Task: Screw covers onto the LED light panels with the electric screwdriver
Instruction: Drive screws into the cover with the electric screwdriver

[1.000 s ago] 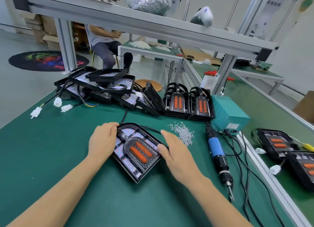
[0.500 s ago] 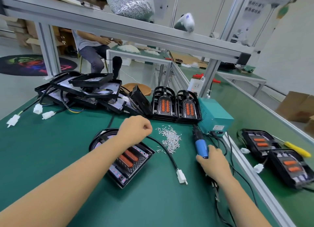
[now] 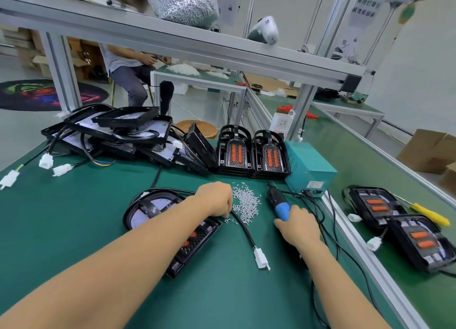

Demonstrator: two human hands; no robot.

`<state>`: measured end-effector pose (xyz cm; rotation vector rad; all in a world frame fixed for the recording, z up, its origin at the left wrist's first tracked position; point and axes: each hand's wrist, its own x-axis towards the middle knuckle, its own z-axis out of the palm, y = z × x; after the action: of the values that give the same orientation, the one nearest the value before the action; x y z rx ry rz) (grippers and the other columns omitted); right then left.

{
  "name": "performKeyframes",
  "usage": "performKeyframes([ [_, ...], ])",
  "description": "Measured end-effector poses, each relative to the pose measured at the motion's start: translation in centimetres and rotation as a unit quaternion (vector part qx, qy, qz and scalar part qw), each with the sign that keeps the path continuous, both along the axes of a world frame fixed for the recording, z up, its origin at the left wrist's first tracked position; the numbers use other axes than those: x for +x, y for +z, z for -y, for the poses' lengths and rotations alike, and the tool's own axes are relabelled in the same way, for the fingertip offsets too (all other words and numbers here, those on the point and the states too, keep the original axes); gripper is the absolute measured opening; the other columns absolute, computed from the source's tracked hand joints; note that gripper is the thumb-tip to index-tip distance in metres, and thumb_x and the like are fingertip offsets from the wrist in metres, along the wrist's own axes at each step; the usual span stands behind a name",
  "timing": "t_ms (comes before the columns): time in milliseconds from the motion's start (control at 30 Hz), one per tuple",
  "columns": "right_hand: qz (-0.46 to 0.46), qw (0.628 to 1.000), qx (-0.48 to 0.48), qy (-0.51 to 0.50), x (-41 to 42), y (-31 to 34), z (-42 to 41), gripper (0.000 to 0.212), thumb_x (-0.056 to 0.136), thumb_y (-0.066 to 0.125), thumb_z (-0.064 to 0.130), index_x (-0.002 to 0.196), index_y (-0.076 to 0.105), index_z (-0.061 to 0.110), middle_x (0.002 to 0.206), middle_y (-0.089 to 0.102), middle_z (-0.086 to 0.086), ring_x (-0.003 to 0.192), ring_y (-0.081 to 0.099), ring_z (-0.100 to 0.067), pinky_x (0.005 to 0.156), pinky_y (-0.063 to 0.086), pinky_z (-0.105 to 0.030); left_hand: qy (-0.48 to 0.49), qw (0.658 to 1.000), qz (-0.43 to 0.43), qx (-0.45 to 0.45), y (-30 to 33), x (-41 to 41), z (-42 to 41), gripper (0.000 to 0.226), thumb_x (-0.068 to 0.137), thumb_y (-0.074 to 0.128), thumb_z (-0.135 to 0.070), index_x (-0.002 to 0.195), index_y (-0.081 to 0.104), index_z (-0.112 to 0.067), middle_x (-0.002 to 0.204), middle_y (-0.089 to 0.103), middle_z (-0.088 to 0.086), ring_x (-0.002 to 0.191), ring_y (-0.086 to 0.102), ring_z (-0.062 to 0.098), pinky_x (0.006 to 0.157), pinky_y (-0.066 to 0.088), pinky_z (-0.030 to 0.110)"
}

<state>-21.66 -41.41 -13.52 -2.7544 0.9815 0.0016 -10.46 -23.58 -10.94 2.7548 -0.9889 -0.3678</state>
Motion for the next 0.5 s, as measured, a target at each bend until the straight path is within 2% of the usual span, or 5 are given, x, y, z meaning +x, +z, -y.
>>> performKeyframes([
  [167,0.002,1.0,-0.015,0.002,0.1,-0.3,0.0,0.042,0.094,0.054,0.038,0.124,0.048,0.007,0.125,0.053,-0.012,0.116,0.049,-0.03,0.077,0.036,-0.032,-0.022,0.995,0.084,0.046,0.1,-0.6,0.8,0.002,0.082,0.068,-0.014,0.08,0.069,-0.014,0.087,0.068,0.002,0.082,0.062,0.026,0.066,0.047,0.03],
  [233,0.008,1.0,-0.015,0.002,0.0,-0.5,0.0,0.042,0.094,0.054,0.037,0.123,0.048,0.007,0.124,0.053,-0.012,0.115,0.049,-0.03,0.077,0.036,-0.032,-0.032,0.989,0.131,0.069,-0.3,-0.9,1.1,0.024,0.082,0.059,-0.003,0.063,0.05,-0.012,0.068,0.053,0.001,0.071,0.052,0.027,0.06,0.041,0.03],
  [300,0.016,1.0,0.001,-0.002,0.0,-0.6,0.0,0.043,0.094,0.055,0.036,0.123,0.047,0.007,0.124,0.052,-0.012,0.114,0.05,-0.03,0.078,0.038,-0.032,-0.045,0.984,0.152,0.077,-0.5,-1.1,1.2,0.035,0.082,0.051,0.004,0.059,0.032,-0.013,0.06,0.038,0.001,0.063,0.044,0.027,0.054,0.034,0.029],
  [400,0.014,0.999,0.028,-0.009,0.0,-0.6,0.2,0.042,0.092,0.058,0.036,0.12,0.046,0.006,0.12,0.052,-0.012,0.107,0.052,-0.029,0.074,0.038,-0.031,-0.057,0.986,0.136,0.081,-0.3,-1.3,1.0,0.036,0.085,0.046,0.005,0.06,0.027,-0.012,0.06,0.034,0.002,0.055,0.036,0.024,0.048,0.026,0.028],
  [500,-0.002,0.999,0.051,-0.015,0.2,0.0,0.5,0.034,0.089,0.063,0.034,0.101,0.044,0.008,0.099,0.052,-0.007,0.085,0.05,-0.025,0.056,0.033,-0.028,-0.033,0.996,0.082,0.013,0.2,-1.2,0.8,0.028,0.084,0.044,0.001,0.059,0.035,-0.01,0.06,0.038,0.004,0.064,0.039,0.026,0.053,0.035,0.03],
])
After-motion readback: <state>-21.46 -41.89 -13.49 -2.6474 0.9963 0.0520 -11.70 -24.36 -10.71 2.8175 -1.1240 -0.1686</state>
